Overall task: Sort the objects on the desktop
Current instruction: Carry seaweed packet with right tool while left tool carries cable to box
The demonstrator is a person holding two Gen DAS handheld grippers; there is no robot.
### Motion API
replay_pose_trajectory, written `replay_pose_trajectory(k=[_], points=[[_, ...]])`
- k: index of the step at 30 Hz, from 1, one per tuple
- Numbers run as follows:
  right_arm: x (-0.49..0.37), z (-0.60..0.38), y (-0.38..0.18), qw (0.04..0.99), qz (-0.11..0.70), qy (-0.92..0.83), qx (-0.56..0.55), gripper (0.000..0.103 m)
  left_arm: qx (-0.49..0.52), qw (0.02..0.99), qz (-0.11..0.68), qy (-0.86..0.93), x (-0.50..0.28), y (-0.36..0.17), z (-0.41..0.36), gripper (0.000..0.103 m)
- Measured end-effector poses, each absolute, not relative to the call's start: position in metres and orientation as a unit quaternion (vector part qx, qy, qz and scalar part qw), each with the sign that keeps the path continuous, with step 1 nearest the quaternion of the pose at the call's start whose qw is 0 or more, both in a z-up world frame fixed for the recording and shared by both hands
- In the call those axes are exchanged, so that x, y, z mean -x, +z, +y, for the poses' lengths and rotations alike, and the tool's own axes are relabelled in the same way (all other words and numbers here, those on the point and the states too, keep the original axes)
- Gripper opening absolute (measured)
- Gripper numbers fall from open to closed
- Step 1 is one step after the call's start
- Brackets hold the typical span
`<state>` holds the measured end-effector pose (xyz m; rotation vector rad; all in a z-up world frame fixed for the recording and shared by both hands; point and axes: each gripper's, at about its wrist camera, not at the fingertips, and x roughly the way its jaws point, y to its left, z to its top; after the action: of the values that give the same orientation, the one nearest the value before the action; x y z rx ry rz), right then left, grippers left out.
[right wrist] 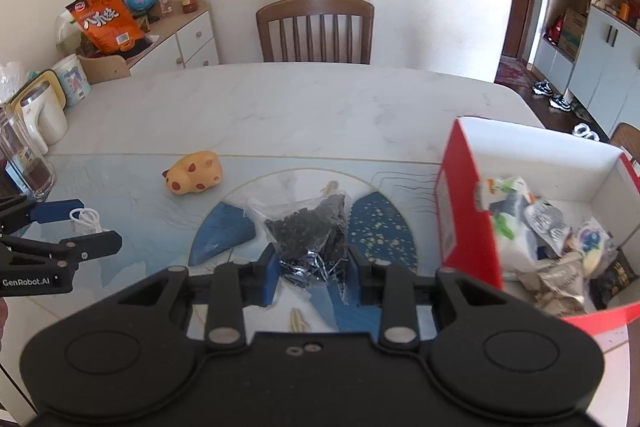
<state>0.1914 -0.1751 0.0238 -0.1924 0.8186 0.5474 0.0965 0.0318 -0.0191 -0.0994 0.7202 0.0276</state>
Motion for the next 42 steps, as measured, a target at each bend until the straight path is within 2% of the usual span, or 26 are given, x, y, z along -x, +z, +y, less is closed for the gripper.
replay_pose_trajectory(k=[20, 42], points=[[-0.187, -0.255, 0.046, 0.891, 0.388, 0.223, 0.073, 0.032, 0.024, 0.941, 0.332, -0.064, -0.129, 0.016, -0.053, 0.078], [-0.227, -0.347, 0.052, 0.891, 0.389, 0.221, 0.074, 0.032, -0.004, 0.941, 0.32, -0.109, -0.182, 0.034, -0.159, 0.078]])
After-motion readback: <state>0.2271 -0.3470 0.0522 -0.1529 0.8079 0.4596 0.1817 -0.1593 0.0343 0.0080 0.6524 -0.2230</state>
